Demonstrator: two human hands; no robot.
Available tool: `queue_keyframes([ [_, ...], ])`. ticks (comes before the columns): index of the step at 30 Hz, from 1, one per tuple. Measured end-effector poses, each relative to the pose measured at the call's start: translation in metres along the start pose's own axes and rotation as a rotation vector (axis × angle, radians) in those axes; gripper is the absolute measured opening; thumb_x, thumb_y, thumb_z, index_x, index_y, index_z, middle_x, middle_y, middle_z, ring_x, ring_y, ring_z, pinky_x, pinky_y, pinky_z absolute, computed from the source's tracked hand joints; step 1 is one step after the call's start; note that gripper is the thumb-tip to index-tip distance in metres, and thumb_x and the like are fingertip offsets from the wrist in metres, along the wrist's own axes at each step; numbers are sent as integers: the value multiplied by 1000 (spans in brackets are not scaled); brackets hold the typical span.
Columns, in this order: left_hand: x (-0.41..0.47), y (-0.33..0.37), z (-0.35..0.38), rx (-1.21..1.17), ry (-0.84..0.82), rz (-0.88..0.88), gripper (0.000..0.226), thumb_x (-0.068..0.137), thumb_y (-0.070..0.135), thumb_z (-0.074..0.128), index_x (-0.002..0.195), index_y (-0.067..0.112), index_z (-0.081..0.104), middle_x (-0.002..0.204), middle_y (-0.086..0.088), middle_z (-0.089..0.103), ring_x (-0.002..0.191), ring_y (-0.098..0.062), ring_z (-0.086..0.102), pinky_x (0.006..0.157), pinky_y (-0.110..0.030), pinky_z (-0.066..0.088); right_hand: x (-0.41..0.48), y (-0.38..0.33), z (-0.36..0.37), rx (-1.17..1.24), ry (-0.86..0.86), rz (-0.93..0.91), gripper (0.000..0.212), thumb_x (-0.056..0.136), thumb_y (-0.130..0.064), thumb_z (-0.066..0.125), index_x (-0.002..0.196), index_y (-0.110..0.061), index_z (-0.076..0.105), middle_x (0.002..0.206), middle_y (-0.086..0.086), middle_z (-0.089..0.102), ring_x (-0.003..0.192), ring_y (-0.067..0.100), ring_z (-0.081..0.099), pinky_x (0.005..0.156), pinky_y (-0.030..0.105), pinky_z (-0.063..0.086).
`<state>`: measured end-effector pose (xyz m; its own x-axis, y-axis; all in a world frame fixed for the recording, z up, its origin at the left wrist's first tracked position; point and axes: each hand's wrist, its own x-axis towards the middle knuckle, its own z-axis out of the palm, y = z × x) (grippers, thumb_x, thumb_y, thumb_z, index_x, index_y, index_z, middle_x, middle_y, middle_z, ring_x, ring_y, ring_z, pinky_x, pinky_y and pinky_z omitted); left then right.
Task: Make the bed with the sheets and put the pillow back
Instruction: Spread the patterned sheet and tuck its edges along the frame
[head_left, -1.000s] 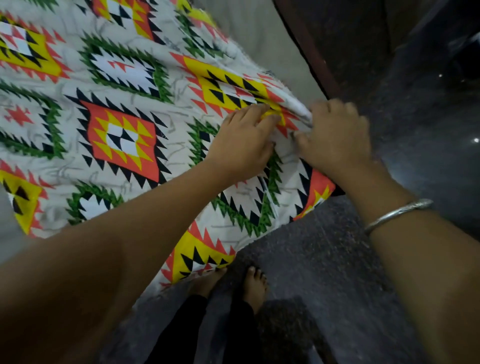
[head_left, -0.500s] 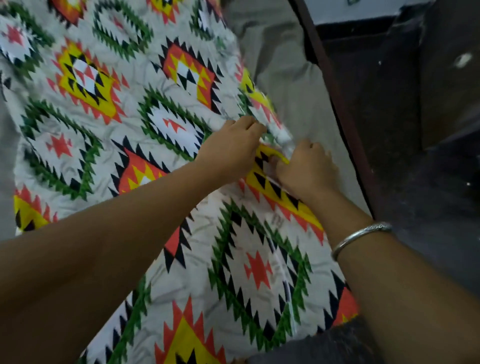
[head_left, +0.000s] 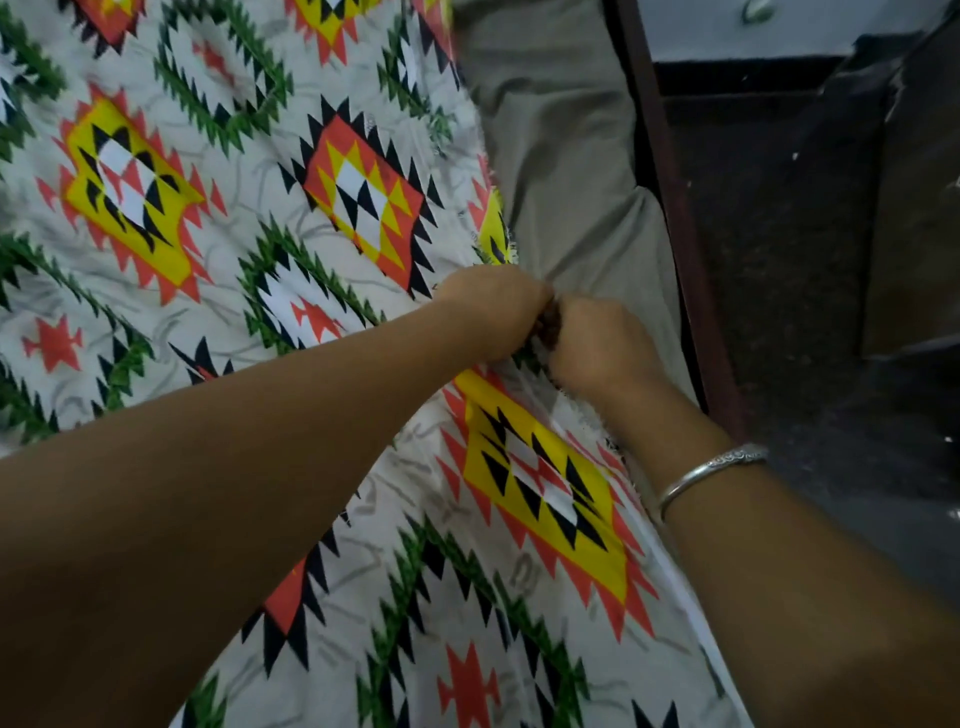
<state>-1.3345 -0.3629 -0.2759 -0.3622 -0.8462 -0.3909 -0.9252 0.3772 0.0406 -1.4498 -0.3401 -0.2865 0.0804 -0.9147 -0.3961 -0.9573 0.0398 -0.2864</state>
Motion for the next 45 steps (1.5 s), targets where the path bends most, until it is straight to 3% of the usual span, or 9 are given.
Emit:
queue_keyframes([
  [5,5,20,8,-169,194,8,36,86,-2,42,121,6,37,113,-18,51,100,-39,54,64,-40,30,6,27,-16,111,158,69,17,86,-17,47,95,-5,56,103,21,60,91,38,55,64,32,31],
  [11,6,32,14,-373,307,-52,27,84,-1,44,110,3,44,106,-19,52,92,-37,52,62,-37,27,11,37,-20,96,81,-54,26,91,-29,45,102,-7,55,107,19,60,94,37,55,65,32,31],
  [18,19,57,1,-359,214,-239,37,89,14,51,123,10,37,104,-14,53,92,-34,56,59,-38,34,22,50,-45,14,-117,-198,18,89,-21,46,100,-8,53,109,19,60,97,37,56,68,32,35],
  [23,-13,100,-8,-413,216,-421,24,83,26,52,105,15,54,100,-11,60,93,-34,60,62,-34,36,20,59,-56,-128,-235,-225,18,88,-15,50,91,-1,61,104,22,61,96,37,57,67,30,35],
  [27,-45,154,20,-592,37,-424,25,87,36,52,92,12,57,98,-13,62,92,-33,61,63,-31,38,13,69,-46,-147,-305,-258,36,85,-29,59,58,-15,42,69,9,49,74,29,52,59,28,31],
  [32,-62,181,44,-528,157,-574,26,94,43,43,90,17,38,94,-8,61,86,-30,61,58,-30,33,4,65,-34,-297,-233,-337,21,89,-24,52,100,-9,62,111,15,61,102,35,58,74,32,40],
  [37,-62,202,58,-457,380,-716,27,81,35,56,85,8,55,75,-14,59,61,-34,60,46,-29,31,-9,72,-23,-383,-243,-419,28,91,-27,48,115,-16,59,121,11,58,108,35,56,75,32,37],
  [42,-69,237,64,-299,505,-876,38,79,43,38,71,10,55,64,-12,56,54,-31,54,50,-31,23,-25,106,-28,-359,-201,-778,30,91,-31,50,110,-8,47,115,17,55,104,38,52,72,36,36],
  [45,-76,270,69,-165,411,-1036,22,72,33,65,67,13,57,61,-9,56,52,-28,54,52,-29,22,-37,136,-31,-356,-163,-1203,28,85,-28,60,104,-8,55,107,15,54,99,37,50,73,42,40],
])
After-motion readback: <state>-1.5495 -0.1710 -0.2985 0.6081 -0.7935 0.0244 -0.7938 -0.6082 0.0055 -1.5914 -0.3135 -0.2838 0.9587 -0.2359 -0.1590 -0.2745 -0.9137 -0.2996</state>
